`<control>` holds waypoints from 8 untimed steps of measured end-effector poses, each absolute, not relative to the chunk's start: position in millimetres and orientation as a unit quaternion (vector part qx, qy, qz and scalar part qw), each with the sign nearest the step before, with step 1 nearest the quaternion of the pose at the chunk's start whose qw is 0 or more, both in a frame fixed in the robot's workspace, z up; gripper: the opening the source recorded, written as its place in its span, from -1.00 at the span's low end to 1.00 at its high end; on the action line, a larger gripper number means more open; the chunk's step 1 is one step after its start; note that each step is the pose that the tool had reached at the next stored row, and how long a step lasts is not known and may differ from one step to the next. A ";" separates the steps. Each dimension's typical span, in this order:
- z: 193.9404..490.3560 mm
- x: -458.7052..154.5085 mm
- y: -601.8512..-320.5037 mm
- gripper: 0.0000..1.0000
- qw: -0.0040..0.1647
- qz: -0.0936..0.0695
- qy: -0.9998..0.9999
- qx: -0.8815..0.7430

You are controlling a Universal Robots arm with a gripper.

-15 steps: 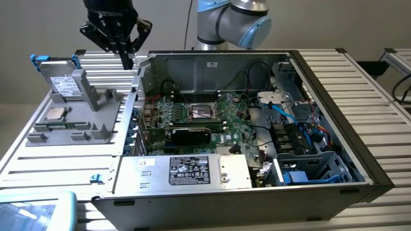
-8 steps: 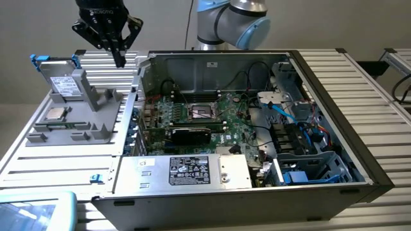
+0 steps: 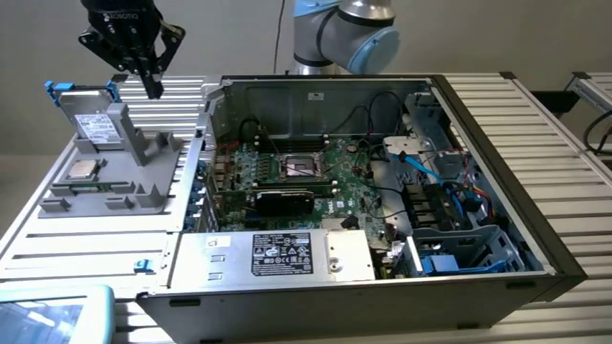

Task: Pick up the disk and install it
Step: 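Reach for the disk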

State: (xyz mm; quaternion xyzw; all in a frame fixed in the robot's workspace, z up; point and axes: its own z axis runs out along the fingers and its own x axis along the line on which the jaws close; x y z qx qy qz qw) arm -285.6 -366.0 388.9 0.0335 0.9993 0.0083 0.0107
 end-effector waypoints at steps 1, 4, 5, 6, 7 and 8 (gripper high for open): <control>388.9 -290.1 -365.3 -0.79 0.011 0.008 0.999 0.034; 388.8 -303.7 -363.3 -0.79 0.011 0.008 0.999 0.033; 388.8 -308.2 -362.5 -0.79 0.011 0.008 0.999 0.034; 388.7 -312.7 -361.6 -0.79 0.011 0.008 0.999 0.033; 388.7 -317.3 -360.5 -0.79 0.011 0.008 0.999 0.033; 388.6 -321.8 -359.3 -0.79 0.011 0.008 0.999 0.033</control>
